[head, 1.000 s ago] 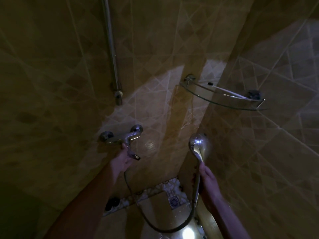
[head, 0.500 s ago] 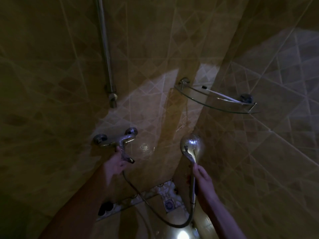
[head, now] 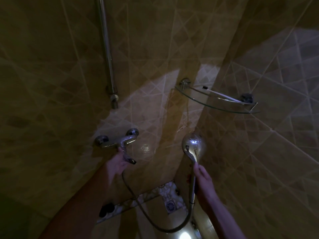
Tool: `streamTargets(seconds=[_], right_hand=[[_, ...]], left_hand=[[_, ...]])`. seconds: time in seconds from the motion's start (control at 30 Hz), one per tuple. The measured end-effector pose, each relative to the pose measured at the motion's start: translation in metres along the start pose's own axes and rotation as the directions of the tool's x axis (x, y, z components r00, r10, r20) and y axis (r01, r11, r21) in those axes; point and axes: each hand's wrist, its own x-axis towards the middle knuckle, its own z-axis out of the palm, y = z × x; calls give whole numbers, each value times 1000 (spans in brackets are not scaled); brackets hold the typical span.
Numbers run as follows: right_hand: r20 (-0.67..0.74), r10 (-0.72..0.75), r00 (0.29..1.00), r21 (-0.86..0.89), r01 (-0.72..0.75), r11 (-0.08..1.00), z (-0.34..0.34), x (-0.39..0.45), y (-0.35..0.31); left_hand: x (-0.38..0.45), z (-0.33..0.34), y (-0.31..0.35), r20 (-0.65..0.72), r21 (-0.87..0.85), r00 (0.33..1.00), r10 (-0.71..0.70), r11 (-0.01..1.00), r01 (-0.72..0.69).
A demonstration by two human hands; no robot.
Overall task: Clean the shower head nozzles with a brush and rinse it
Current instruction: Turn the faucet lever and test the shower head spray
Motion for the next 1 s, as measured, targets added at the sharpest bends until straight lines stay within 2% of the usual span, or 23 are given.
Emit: streamTargets(seconds=[0.3,0.57,0.83,1.0], right_hand=[[9,10,1000,12,-10,1000,-1,4,2],[6,15,1000,-9,-15,1000,-5,6,4],[24,6,1000,-31,-5,999,-4,11,-4],[69,5,998,-17,-3,1000,3,9,-11]], left_hand=[[-7,8,-4,11,-59,999,51,997,-51],[-7,5,-7,-1,34,995,96,995,-95],[-6,7,-9,3,33,993,116,993,-116],[-10,10,-8,-47,33,989,137,990,-136]])
